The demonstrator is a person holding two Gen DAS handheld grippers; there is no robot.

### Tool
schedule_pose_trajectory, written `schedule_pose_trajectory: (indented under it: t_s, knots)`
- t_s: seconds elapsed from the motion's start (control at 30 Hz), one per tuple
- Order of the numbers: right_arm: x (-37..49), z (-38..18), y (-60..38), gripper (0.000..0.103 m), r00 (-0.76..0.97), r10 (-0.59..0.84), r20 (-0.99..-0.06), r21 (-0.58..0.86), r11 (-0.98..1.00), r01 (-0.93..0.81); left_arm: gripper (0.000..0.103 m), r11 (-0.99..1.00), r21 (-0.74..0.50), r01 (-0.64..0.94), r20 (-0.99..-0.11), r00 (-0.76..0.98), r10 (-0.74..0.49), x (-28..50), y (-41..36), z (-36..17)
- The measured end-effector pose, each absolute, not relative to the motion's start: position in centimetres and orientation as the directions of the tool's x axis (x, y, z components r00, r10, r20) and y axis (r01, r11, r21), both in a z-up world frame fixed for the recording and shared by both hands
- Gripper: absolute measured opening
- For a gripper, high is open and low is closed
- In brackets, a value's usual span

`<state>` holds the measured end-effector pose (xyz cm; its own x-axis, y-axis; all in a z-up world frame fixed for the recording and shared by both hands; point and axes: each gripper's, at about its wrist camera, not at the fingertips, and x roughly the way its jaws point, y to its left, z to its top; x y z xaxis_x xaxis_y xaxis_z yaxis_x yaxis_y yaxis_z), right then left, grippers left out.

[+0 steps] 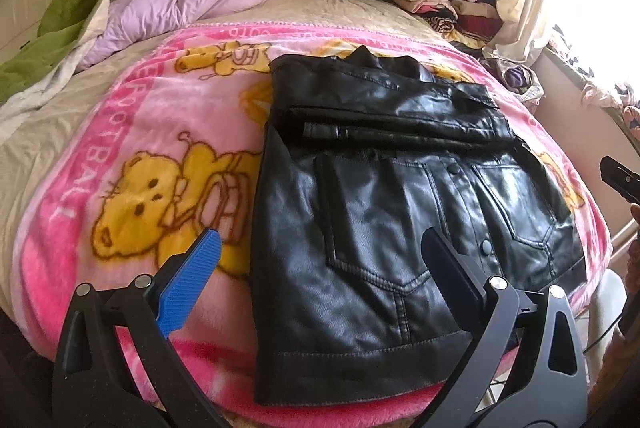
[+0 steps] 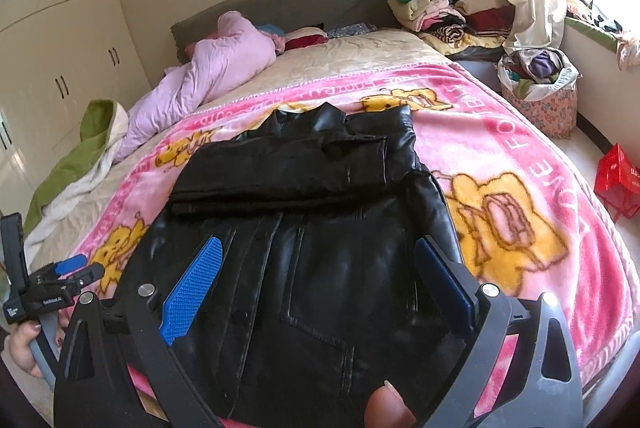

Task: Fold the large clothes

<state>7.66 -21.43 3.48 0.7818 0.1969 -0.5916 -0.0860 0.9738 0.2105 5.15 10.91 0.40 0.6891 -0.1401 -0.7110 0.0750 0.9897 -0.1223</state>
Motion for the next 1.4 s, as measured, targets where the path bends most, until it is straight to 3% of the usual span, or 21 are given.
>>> schedule_pose_trajectory:
  t_s: [1.03, 1.4]
  knots:
    - [6.0, -1.9, -21.3, 0.097, 0.703, 0.161, -0.692, 0.149, 0.986, -0.079, 0.094, 0.994, -0.109, 0.015, -0.772, 0.628, -0.094, 2.5, 14.0, -3.8]
    - [5.3, -4.1, -24.0, 0.098, 0.67, 0.135, -0.73, 0.152, 0.988, -0.034, 0.094, 0.972, -0.23, 0.042, -0.8, 0.56, -0.214, 3.4, 13.4, -6.4]
